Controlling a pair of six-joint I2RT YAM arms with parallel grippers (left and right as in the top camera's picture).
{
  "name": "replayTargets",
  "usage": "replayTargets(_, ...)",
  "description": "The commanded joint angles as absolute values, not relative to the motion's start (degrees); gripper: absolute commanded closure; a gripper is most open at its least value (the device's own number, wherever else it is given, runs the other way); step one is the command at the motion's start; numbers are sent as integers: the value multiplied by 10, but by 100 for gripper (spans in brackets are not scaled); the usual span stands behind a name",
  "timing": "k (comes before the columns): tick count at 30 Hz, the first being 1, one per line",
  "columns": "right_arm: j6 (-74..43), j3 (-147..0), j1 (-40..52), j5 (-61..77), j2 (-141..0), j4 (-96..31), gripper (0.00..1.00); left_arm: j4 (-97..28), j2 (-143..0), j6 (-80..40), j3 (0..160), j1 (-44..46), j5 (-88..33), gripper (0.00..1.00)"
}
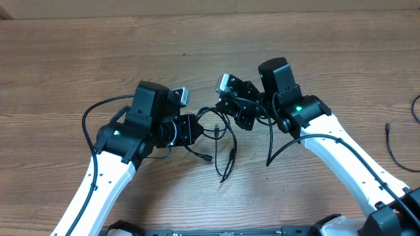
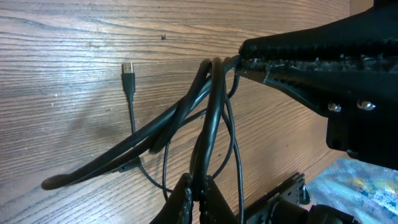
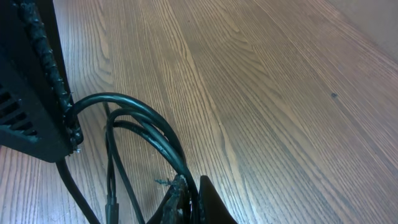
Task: Untangle cables
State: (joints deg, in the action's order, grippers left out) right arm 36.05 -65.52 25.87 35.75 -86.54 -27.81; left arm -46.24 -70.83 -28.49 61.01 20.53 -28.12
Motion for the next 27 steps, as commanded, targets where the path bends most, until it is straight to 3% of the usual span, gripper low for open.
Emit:
replayTargets(1,365,-660,256,361,-868,-276,96,-460,-700,-275,610,203,-296,96)
replayTargets(2,365,-660,256,361,-868,-276,90,-460,-700,-274,610,203,-296,96)
replayTargets(4,365,-660,257,362,-868,-277,59,-459,-700,-274,610,203,-297,96)
replayTargets(5,365,-660,257,362,-868,-277,55,-457,-700,-274,610,203,-297,96)
replayTargets(7,365,-660,257,362,-868,-277,60,-450,-700,-274,610,203,-297,96)
replayTargets(10,365,-660,257,361,-868,-277,87,-440,-700,-274,610,203,-306,96)
replayTargets(19,365,-660,257,362,-868,-277,87,-414,-700,-274,610,203,-331,96)
replayTargets(22,365,-660,257,362,-868,-277,96,-414,-700,-274,610,203,-330,96)
replayTargets(27,364,-660,257,360,-868,-277,96,-415,-700,-274,610,203,-328,96)
